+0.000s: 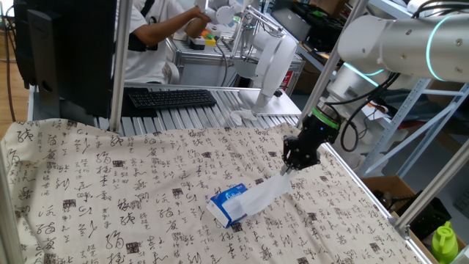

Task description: Pull out a napkin

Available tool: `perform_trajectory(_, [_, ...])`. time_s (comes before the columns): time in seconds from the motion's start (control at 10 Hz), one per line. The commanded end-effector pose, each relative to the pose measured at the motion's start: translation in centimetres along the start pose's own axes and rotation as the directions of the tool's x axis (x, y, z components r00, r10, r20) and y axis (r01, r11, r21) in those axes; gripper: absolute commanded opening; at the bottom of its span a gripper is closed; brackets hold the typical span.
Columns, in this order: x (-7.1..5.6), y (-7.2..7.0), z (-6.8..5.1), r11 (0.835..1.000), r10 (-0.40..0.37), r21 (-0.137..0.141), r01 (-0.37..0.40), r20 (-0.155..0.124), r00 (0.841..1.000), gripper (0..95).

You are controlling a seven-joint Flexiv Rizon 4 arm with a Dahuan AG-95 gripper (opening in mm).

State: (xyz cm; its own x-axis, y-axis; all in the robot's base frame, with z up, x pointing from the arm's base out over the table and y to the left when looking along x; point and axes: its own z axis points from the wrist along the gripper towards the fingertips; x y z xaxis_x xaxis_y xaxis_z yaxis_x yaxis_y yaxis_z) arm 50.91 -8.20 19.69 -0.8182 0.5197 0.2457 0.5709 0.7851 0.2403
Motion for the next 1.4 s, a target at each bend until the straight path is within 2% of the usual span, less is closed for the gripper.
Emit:
perform_trajectory(0.1, [0.08,-0.03,0.02,1.000,-0.002,0.009,0.002,0.005,1.000,0.0])
perform_trajectory(0.4, [0.08,-0.03,0.02,1.000,-0.008,0.028,0.008,0.019,1.000,0.0])
perform_trajectory(0.6, [0.08,-0.03,0.02,0.998,-0.014,0.061,0.011,0.036,0.999,0.0])
perform_trajectory(0.8, [0.08,-0.03,0.02,0.997,-0.010,0.080,0.006,0.044,0.999,0.0])
perform_trajectory(1.0, [0.08,-0.03,0.02,0.990,-0.024,0.142,0.016,0.055,0.998,0.0])
perform_trajectory(1.2, [0.08,-0.03,0.02,0.990,-0.021,0.138,0.014,0.055,0.998,0.0])
perform_trajectory(1.4, [0.08,-0.03,0.02,0.989,-0.016,0.148,0.007,0.059,0.998,0.0])
